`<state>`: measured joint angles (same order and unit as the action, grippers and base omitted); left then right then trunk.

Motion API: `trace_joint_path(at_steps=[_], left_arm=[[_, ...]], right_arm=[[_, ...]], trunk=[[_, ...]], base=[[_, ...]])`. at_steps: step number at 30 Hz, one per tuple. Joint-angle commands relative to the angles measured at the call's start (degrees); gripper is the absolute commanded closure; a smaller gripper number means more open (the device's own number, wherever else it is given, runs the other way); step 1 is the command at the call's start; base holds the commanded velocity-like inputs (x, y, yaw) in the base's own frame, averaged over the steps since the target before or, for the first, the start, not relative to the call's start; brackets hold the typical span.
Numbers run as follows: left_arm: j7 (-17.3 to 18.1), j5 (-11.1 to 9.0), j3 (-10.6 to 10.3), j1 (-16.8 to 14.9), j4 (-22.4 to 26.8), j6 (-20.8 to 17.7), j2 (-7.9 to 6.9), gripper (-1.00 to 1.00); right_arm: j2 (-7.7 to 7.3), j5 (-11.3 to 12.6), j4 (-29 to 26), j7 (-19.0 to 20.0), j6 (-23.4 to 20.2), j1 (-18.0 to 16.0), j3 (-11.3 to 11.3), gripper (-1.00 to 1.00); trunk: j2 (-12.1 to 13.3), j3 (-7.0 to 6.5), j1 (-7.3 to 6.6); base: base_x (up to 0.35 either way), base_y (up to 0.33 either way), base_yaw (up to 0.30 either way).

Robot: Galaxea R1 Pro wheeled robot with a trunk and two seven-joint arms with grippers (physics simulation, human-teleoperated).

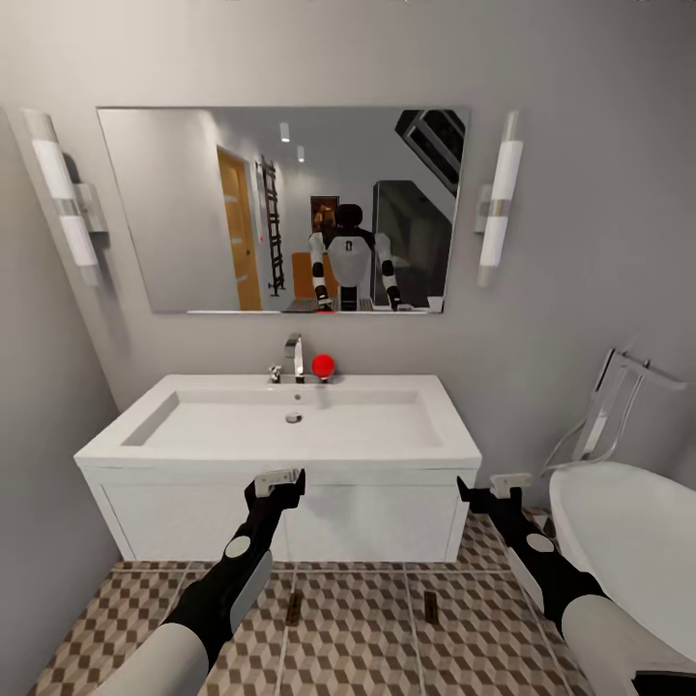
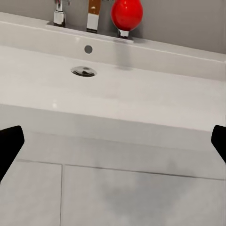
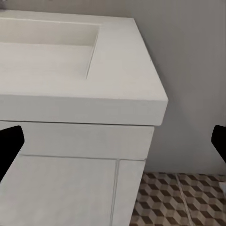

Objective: Take the four mousetraps from the cabinet in the bathroom and place them on the bathroom floor. Make sure all four end up on the same floor surface, and ensure that at least two of them are either under or directly next to the same bathroom sink.

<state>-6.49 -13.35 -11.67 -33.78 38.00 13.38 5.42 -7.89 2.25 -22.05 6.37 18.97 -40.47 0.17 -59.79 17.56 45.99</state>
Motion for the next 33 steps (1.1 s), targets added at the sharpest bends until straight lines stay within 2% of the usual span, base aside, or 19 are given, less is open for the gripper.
trace_joint_path(at_steps=[1, 33], left_arm=[[-0.4, -0.4, -0.4, -0.1, 0.0, 0.2, -0.05, -1.0], [-0.4, -0.4, -0.4, -0.1, 0.0, 0.2, -0.05, -1.0]], right_arm=[[-0.02, 0.3, 0.0, 0.3, 0.2, 0.0, 0.0, -1.0], [-0.02, 0.2, 0.1, 0.1, 0.5, 0.0, 0.0, -1.0]], trunk=[[0.4, -0.12, -0.22], [13.2, -5.86, -7.25]], base=[[0.0, 0.0, 0.0], [0.0, 0.0, 0.0]])
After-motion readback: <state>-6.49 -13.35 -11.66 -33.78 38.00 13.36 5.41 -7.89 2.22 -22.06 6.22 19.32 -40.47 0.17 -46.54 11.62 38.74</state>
